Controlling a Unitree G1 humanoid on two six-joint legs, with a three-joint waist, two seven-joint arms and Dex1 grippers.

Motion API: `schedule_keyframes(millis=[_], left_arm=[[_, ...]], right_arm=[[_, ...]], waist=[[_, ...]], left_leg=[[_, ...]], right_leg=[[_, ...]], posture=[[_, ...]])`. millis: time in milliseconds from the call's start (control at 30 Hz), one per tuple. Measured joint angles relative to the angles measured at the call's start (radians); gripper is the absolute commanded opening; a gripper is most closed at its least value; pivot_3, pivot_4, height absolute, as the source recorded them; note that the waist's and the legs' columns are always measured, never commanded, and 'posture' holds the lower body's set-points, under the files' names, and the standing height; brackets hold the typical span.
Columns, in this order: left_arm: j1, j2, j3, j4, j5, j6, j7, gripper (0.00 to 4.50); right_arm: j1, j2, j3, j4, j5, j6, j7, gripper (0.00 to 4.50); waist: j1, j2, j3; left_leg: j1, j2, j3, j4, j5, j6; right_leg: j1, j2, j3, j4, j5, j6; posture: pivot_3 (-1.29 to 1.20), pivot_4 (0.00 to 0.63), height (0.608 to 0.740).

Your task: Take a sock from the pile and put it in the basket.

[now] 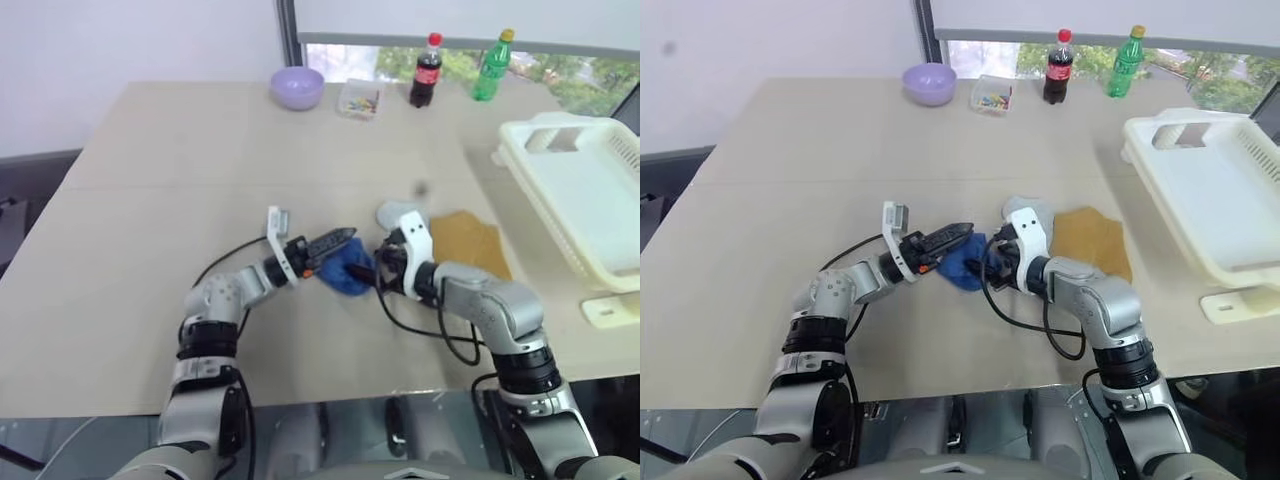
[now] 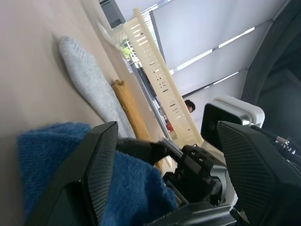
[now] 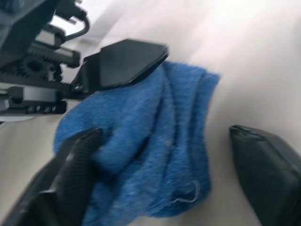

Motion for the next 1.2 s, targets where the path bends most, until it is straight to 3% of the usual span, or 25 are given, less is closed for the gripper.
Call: schedule_keyframes(millis=[133,233,467,667,867,1067,1200], left_arm=[[0.0,0.001,0.001,0.0,0.0,-0.007,-0.001,3.58],[0.0,0.005,0.001,0.0,0.0,-0.008,-0.001,3.58],[0.007,0.027,-0.001,-0.018,0.014,-0.053,-0.008,3.58],[0.107,0.152,-0.138,-0.161,0.255,-0.394,-0.075,3.58],[0.14,0.214,-0.247,-0.175,0.432,-0.719,-0.173,3.58],[0.137,0.15,-0.301,-0.168,0.47,-0.873,-0.205,3.58],[0.114,0.078,-0.332,-0.169,0.479,-0.905,-0.188,3.58]], right_arm=[[0.019,-0.002,0.033,0.004,0.016,0.008,0.042,1.19],[0.02,0.01,0.036,0.004,0.026,0.009,0.056,0.1],[0.02,0.022,0.024,0.005,0.031,0.011,0.055,0.03],[0.022,-0.026,-0.049,0.003,0.049,0.02,0.039,0.03],[-0.011,-0.082,-0.138,-0.016,0.058,0.053,0.012,0.03],[-0.071,-0.149,-0.25,-0.154,0.152,0.165,0.002,0.03],[-0.071,-0.294,-0.373,-0.194,0.208,0.238,0.011,0.03]], waist=[[0.0,0.0,0.0],[-0.001,0.0,0.0],[-0.002,0.0,0.0],[0.005,0.0,0.0],[0.008,0.001,0.001],[0.009,0.002,0.001],[0.021,0.002,0.001]], left_leg=[[0.0,0.0,0.0,0.0,0.0,0.0],[0.0,0.0,0.0,0.0,0.0,0.0],[0.001,0.0,0.0,0.0,0.0,0.0],[0.0,0.0,0.001,0.0,0.0,0.0],[-0.003,-0.001,0.002,0.0,0.0,0.0],[-0.007,0.0,-0.002,0.0,0.0,0.0],[-0.01,-0.002,-0.003,0.001,-0.001,0.001]], right_leg=[[0.0,0.0,0.0,0.0,0.0,0.0],[0.0,0.0,0.0,0.0,0.0,0.0],[0.0,0.0,0.0,0.001,0.0,0.0],[0.0,-0.001,0.0,-0.001,0.0,-0.001],[-0.002,-0.003,0.0,-0.002,0.0,-0.001],[-0.003,-0.003,-0.004,-0.004,0.001,0.0],[-0.002,-0.003,-0.005,-0.007,0.002,0.002]], posture=[[0.0,0.15,0.729],[0.0,0.15,0.729],[0.0,0.15,0.729],[0.0,0.15,0.729],[0.0,0.15,0.729],[0.0,0.15,0.729],[0.0,0.15,0.729]])
